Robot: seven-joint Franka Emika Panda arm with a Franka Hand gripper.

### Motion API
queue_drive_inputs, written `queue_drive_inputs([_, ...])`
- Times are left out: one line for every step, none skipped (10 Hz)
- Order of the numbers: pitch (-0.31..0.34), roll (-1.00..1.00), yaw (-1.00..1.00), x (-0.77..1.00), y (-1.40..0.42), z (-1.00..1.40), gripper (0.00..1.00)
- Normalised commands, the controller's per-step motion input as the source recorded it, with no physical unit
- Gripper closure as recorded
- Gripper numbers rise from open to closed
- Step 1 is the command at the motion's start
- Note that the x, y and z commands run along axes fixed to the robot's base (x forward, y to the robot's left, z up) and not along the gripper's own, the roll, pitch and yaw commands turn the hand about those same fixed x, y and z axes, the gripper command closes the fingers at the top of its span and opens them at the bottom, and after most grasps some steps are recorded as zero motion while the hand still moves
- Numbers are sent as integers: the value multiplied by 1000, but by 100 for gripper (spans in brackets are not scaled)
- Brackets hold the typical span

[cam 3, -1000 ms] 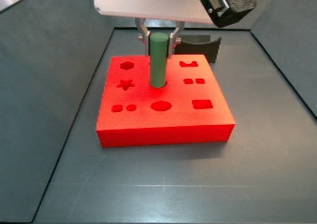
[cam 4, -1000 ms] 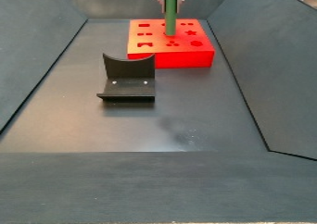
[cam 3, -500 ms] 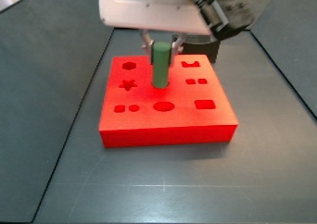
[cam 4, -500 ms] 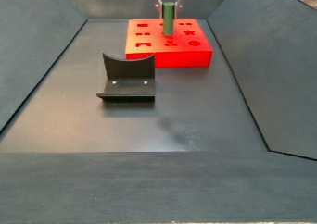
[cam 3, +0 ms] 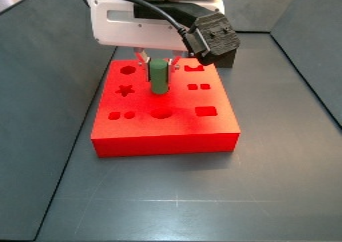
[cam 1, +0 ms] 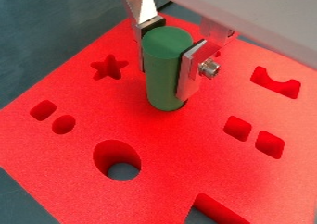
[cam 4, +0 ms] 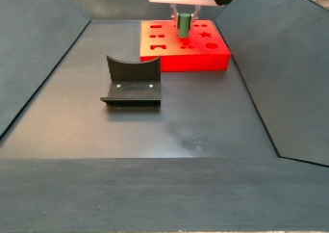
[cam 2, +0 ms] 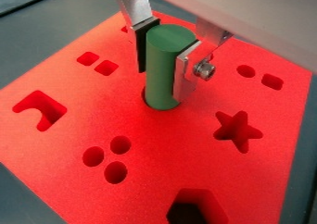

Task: Pick up the round object. Move up. Place the round object on the fixture. Regrasp the round object. Move to above the board. Insert the round object.
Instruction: Insert the round object.

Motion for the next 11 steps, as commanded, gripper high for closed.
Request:
queue_drive_inputs([-170,34,0,-46,0,-926,100])
queue_drive_inputs([-157,29,0,-34,0,-954,100])
queue_drive_inputs([-136,39,0,-51,0,-1000,100])
queue_drive_inputs([-124,31,0,-51,0,-1000,100])
queue_drive_inputs([-96,13,0,0,0,-1000,100])
queue_drive_inputs([-127,0,0,0,0,-1000,100])
queue_drive_inputs([0,6,0,0,0,0,100])
queue_drive_inputs([-90,40,0,-34,0,-349,100])
queue_drive_inputs([-114,109,0,-100,0,-994,100])
queue_drive_inputs([0,-37,0,0,3,-71,100])
queue_drive_inputs([0,13,0,0,0,0,100])
